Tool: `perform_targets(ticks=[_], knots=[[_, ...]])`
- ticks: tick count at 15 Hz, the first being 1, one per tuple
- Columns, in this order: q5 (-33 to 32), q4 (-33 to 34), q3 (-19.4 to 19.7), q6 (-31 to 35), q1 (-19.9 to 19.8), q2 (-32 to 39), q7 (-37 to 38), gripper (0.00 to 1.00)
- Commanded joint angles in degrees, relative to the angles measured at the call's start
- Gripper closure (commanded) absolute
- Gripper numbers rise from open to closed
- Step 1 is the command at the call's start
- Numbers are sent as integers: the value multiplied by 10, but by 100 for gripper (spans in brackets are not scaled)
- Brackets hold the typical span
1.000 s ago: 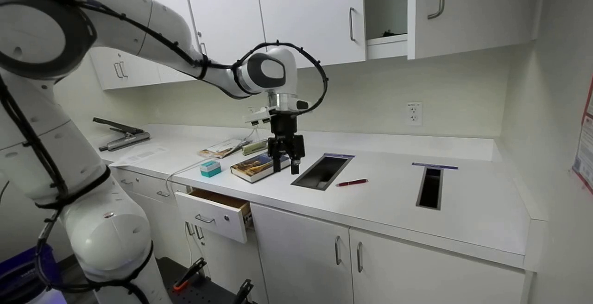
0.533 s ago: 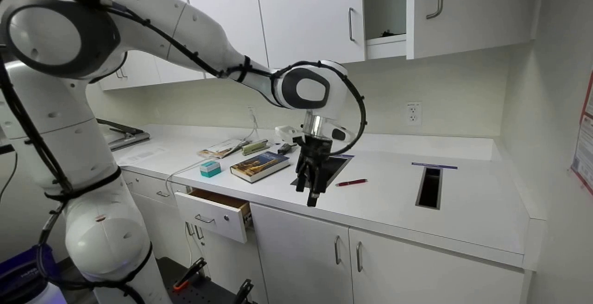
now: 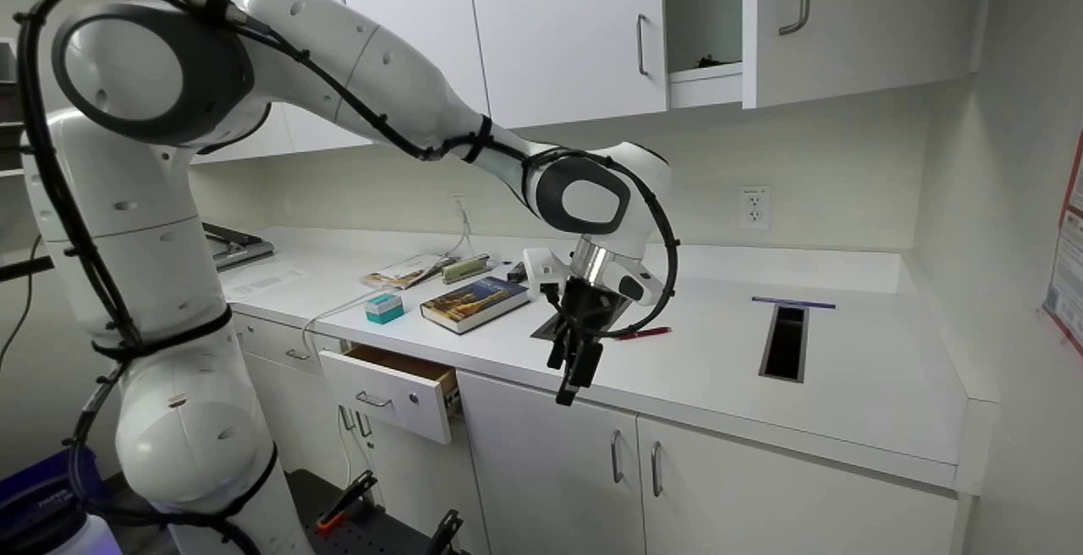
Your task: Open the rightmost lower cabinet door
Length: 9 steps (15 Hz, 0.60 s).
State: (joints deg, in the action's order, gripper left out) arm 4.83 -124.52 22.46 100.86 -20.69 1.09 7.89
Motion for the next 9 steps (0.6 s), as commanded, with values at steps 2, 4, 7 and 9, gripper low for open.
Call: perform_targets(ticks=[2,4,7,9], knots=[[90,30,22,-6,-32,44,36,0],[125,26,32,4,-45,61,54,0],[192,23,43,12,-65,88,69,0],[244,19,47,12,-78,105,75,0]])
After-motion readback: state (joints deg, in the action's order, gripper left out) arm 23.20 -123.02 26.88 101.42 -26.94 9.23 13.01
